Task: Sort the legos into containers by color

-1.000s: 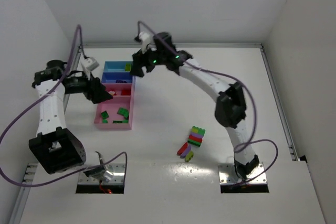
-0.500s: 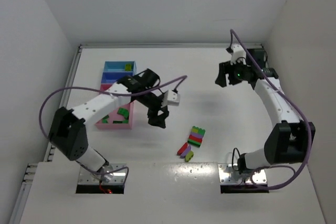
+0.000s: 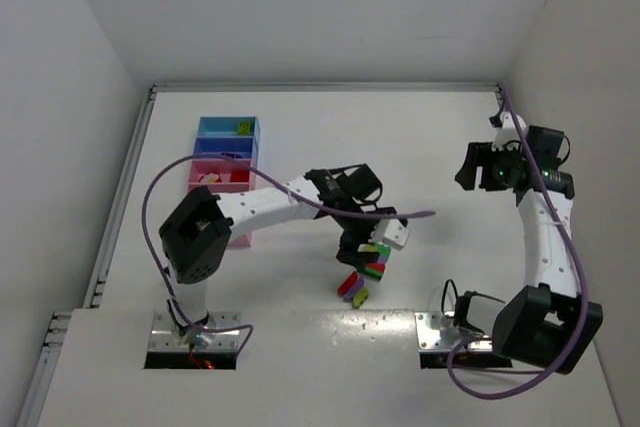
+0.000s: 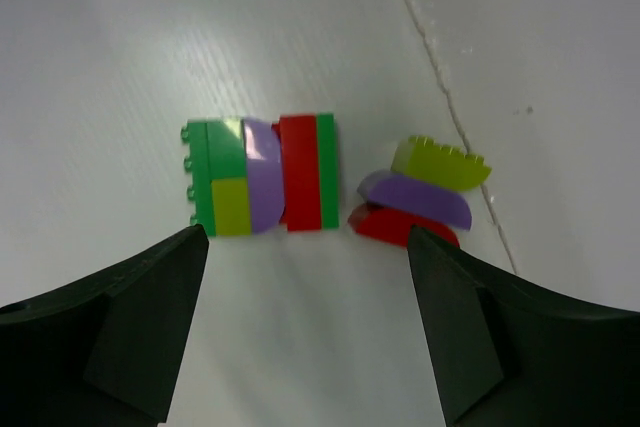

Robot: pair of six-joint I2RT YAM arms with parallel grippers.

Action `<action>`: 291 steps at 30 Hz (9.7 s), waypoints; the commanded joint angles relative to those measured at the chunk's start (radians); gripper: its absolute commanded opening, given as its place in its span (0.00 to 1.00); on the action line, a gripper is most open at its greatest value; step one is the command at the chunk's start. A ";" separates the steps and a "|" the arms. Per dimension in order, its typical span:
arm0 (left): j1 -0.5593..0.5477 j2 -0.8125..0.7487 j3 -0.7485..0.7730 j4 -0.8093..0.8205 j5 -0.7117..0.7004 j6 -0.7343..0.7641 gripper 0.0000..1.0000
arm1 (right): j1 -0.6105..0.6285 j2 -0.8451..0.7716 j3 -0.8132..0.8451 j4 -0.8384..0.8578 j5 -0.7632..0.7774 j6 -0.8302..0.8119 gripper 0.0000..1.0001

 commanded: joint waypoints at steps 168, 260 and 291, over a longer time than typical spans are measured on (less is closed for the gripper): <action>0.381 0.342 0.182 0.170 0.050 0.308 1.00 | -0.146 0.201 -0.074 -0.026 -0.335 -0.037 0.71; 0.364 -0.307 -0.203 0.676 0.109 -0.631 0.17 | 0.418 0.839 0.386 -0.274 -1.199 -0.080 0.65; 0.374 -0.313 -0.284 0.665 0.029 -0.526 0.16 | 0.434 0.727 0.324 -0.110 -1.199 0.123 0.00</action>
